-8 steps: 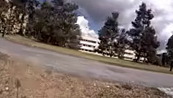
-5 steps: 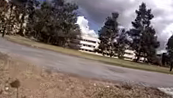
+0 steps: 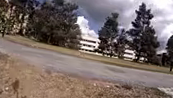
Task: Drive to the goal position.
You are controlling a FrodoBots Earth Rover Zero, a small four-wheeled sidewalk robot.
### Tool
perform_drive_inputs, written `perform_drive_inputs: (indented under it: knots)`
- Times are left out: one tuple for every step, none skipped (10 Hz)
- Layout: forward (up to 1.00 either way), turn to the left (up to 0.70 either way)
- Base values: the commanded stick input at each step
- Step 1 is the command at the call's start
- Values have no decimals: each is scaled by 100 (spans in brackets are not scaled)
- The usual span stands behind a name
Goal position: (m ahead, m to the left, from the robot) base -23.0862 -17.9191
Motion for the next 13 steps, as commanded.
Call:
perform_drive_inputs:
  knots:
    - [0,-85]
    - [0,-85]
    - [0,-85]
    - [0,-85]
    - [0,-85]
    - [0,-85]
    - [0,-85]
    - [0,-85]
    - [0,-85]
    - [0,-85]
    - [0,-85]
    - [0,-85]
    - [0,-85]
